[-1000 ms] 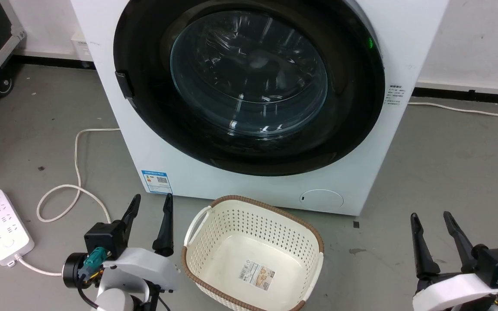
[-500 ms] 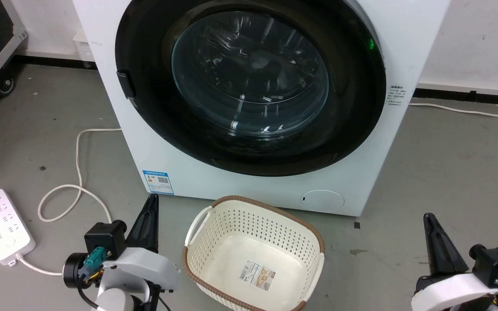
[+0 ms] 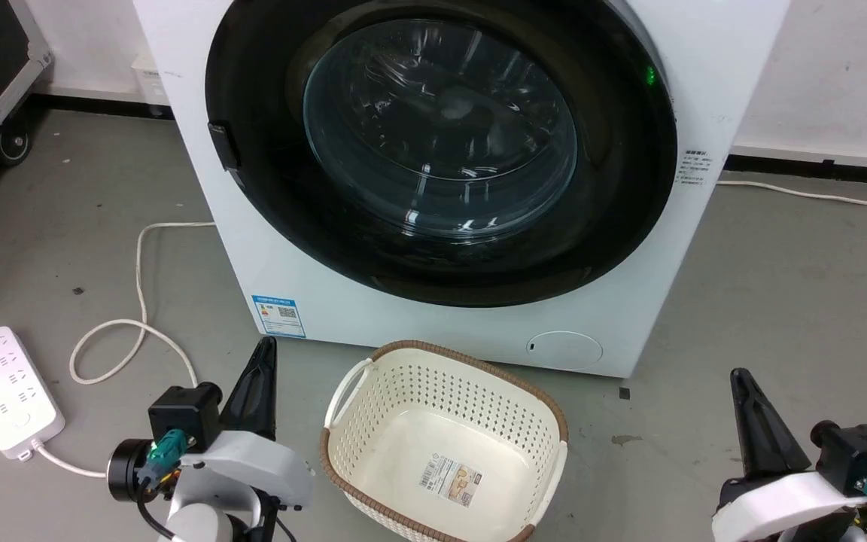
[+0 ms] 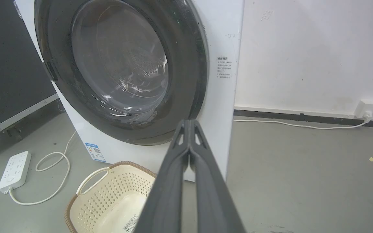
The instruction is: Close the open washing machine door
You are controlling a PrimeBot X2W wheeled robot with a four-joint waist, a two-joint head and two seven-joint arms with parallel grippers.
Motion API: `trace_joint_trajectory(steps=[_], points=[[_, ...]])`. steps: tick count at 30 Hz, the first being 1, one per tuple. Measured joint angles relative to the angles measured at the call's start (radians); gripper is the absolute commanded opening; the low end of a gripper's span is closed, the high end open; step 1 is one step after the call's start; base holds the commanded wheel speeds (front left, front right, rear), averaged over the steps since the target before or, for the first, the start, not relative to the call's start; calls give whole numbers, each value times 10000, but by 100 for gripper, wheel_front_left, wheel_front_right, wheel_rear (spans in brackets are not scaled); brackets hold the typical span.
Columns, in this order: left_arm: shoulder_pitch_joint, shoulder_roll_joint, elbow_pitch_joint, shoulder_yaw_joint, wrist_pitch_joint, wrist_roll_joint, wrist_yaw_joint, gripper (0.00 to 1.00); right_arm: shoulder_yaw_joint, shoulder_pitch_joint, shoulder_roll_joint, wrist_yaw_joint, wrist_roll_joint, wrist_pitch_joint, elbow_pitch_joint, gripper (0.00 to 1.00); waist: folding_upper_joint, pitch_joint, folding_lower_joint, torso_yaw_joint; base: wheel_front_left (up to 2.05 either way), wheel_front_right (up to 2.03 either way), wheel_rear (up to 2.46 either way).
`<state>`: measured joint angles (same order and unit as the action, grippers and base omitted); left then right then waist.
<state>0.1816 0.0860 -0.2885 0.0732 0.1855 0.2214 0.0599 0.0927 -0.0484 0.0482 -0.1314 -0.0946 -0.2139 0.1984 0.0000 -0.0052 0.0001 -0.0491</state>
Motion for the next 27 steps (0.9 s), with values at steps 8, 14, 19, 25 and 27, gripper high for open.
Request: trace_joint_trajectory(steps=[8,14,19,25,27], points=[[-189,-25,257,-71,-151,-184,-56,0,-75,1,0,0,148,190,-171,0,0,5,0,45,0,0,0],[-230,-50,424,-119,-268,-353,-84,0,-128,2,0,0,165,303,-280,0,0,8,0,73,0,0,0],[-329,-63,545,-157,-351,-441,-100,0,-173,2,0,0,176,410,-370,0,0,10,0,95,0,0,0],[-408,-75,696,-199,-445,-541,-151,0,-222,8,0,0,247,531,-479,0,0,13,0,123,0,0,0],[-439,-82,752,-207,-456,-566,-171,0,-244,12,0,0,249,543,-506,0,0,14,0,132,0,0,0]])
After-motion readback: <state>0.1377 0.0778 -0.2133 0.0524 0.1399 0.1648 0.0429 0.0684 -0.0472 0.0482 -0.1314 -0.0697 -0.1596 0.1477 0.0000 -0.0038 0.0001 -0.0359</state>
